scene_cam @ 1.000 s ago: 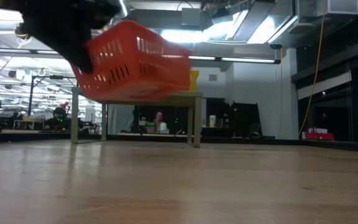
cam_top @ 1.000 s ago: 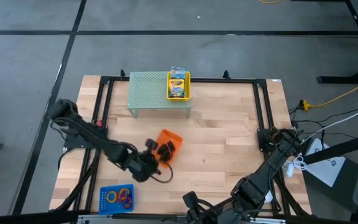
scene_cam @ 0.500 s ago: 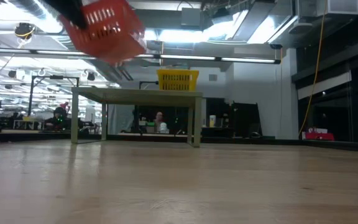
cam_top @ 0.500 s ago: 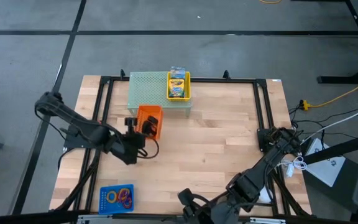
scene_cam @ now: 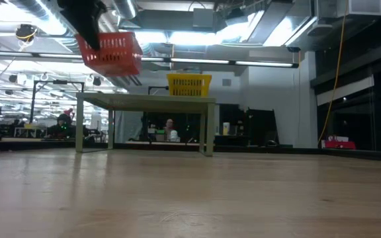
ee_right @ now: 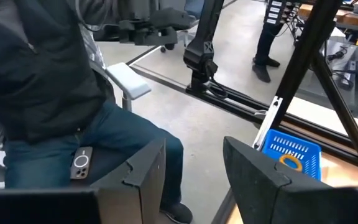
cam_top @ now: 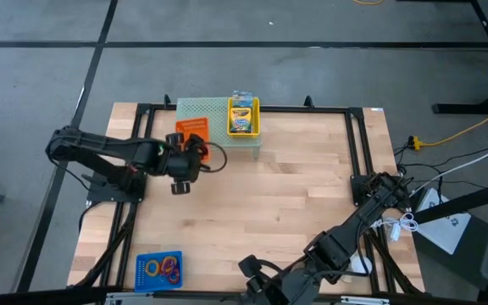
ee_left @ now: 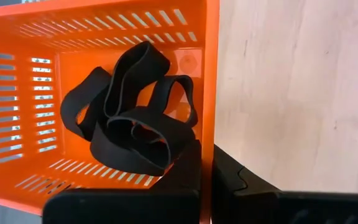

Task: Pick & Place Office Desk Supplies
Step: Put the orange bin on the shelf

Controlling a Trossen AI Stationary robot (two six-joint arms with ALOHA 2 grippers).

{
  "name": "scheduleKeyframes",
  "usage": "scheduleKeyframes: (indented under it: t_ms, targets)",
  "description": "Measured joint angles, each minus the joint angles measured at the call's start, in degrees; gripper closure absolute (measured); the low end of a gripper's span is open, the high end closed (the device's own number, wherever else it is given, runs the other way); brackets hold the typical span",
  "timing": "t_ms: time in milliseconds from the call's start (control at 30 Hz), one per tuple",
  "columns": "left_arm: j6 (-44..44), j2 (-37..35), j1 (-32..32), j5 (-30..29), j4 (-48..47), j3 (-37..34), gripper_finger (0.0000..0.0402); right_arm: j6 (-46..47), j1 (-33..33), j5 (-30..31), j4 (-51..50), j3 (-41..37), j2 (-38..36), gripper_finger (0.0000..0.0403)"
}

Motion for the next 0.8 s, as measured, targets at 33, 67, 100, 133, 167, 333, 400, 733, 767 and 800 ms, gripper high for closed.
scheduleKeyframes:
  t_ms: [33,67,100,133,167,333,400,733,767,800]
  targets:
    - [1.25,0.0,1.05,0.7,0.08,0.0,0.0398,-0.18,-0.01,-0.17,-0.22,0.0,0.0,0.0241]
    - [2.26,0.0,2.05,1.15,0.14,0.0,0.0398,-0.36,-0.02,-0.2,-0.46,0.0,0.0,0.0241]
    - [3.04,0.02,2.94,1.3,0.12,0.0,0.0398,-0.58,-0.06,-0.17,-0.82,0.0,0.0,0.0241]
    - [3.51,0.14,3.8,1.33,0.12,0.0,0.0398,-0.82,-0.16,-0.2,-1.2,0.02,-0.04,0.0241]
    - [3.84,0.26,4.61,1.37,0.14,0.0,0.0398,-0.89,-0.18,-0.2,-1.7,0.02,-0.11,0.0241]
    - [8.46,0.31,8.47,2.43,1.09,0.0,0.0398,-0.87,-0.38,-0.2,-2.33,0.02,-0.26,0.0241]
    - [9.29,0.33,9.81,3.54,2.06,0.0,0.0398,-1.37,-0.38,-0.2,-2.43,0.02,-0.26,0.0241]
    - [14.67,4.18,12.88,7.6,7.13,-0.26,0.0398,-1.57,-0.6,-0.22,-2.25,0.02,-0.33,0.0241]
    - [15.06,4.99,12.88,5.8,7.11,-0.28,0.0398,-1.57,-0.6,-0.22,-2.25,0.02,-0.33,0.0241]
    - [15.68,5.78,12.96,4.22,7.01,-0.28,0.0398,-1.55,-0.6,-0.22,-2.25,0.02,-0.33,0.0241]
